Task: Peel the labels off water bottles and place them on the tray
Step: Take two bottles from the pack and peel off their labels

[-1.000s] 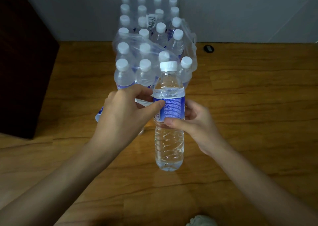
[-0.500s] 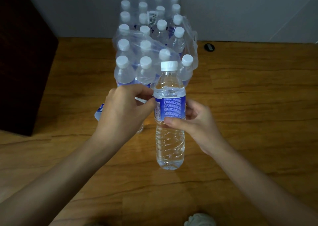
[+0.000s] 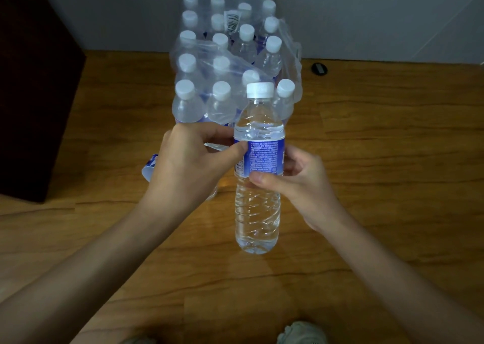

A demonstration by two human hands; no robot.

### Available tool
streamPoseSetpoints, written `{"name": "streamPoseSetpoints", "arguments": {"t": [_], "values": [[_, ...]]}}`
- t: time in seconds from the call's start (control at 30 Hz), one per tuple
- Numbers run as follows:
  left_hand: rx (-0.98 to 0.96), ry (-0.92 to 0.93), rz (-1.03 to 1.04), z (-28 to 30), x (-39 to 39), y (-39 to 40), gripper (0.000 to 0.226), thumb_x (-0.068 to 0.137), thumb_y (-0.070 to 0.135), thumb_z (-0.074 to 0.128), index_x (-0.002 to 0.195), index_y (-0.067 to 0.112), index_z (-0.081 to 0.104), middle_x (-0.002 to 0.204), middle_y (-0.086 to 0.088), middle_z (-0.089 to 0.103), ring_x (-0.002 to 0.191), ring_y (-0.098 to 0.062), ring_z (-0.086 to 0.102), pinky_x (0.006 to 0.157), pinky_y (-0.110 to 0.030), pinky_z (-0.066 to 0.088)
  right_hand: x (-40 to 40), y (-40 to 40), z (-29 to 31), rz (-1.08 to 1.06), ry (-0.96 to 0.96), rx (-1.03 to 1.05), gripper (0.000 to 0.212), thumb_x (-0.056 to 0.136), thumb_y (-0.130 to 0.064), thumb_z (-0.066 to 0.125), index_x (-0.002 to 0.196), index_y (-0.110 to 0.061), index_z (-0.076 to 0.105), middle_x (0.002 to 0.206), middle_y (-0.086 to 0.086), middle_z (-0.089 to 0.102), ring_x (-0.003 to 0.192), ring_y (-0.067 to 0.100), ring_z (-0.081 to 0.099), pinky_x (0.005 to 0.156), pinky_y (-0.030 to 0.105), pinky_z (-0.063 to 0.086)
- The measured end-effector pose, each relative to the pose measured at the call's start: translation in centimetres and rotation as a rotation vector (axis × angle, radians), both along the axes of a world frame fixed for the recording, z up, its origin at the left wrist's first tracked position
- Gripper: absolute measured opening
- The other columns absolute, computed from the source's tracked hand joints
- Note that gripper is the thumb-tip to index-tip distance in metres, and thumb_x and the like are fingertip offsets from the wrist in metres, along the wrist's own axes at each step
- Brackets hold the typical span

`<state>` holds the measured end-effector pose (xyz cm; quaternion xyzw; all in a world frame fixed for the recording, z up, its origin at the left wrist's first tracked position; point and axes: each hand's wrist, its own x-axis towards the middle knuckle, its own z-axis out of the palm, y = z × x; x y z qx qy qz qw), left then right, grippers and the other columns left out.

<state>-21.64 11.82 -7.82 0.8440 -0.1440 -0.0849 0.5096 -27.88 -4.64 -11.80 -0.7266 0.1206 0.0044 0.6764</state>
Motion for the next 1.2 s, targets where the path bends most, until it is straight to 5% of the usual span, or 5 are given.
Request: {"name": "streamPoseSetpoints", "arguments": {"t": [0.2, 0.3, 0.47, 0.8, 1.2], "values": [[0.022, -0.021, 0.002, -0.4, 0.0, 0.1, 0.016, 0.083, 0.019, 0.067, 0.096, 0.02, 0.075, 0.084, 0.018, 0.071, 0.072, 0.001, 0.068, 0.066, -0.026, 0.057, -0.1, 0.2, 0.2, 0.009, -0.006, -0.021, 0.052, 0.059, -0.021, 0.085, 0.107, -0.018, 0.068, 0.099, 0.003, 0.075, 0.092, 0.02, 0.071, 0.085, 0.051, 0.056], [0.008, -0.012, 0.018, -0.7, 0.0, 0.4, 0.021, 0.083, 0.007, 0.062, 0.096, 0.017, 0.076, 0.083, 0.013, 0.073, 0.072, -0.003, 0.07, 0.066, -0.032, 0.058, -0.3, 0.3, 0.4, 0.043, -0.03, -0.051, 0.047, 0.058, -0.021, 0.085, 0.102, -0.023, 0.068, 0.095, -0.006, 0.075, 0.087, 0.01, 0.07, 0.08, 0.034, 0.058], [-0.073, 0.033, 0.009, -0.1, -0.3, 0.7, 0.025, 0.08, 0.022, 0.053, 0.088, 0.02, 0.077, 0.075, -0.002, 0.075, 0.072, -0.026, 0.069, 0.065, -0.049, 0.056, 0.0, 0.4, 0.9, 0.051, -0.063, -0.062, 0.044, 0.06, -0.019, 0.083, 0.101, -0.023, 0.067, 0.095, -0.005, 0.076, 0.087, 0.01, 0.07, 0.077, 0.027, 0.056], [0.018, -0.007, -0.06, 0.4, -0.1, 0.4, 0.025, 0.079, 0.034, 0.059, 0.094, 0.023, 0.076, 0.078, 0.015, 0.072, 0.065, 0.006, 0.064, 0.053, -0.006, 0.039, 0.1, 0.6, 0.8, -0.001, -0.074, -0.088, 0.052, 0.056, -0.035, 0.083, 0.104, -0.024, 0.068, 0.098, -0.003, 0.075, 0.092, 0.016, 0.071, 0.086, 0.05, 0.055], [0.059, -0.04, -0.053, 0.4, -0.2, 0.3, 0.032, 0.076, 0.019, 0.05, 0.093, 0.022, 0.077, 0.077, 0.008, 0.075, 0.07, -0.01, 0.068, 0.061, -0.034, 0.054, -0.2, 0.7, 0.5, -0.053, -0.049, -0.155, 0.058, 0.055, -0.034, 0.086, 0.108, -0.021, 0.067, 0.097, -0.006, 0.075, 0.09, 0.012, 0.07, 0.083, 0.047, 0.057]]}}
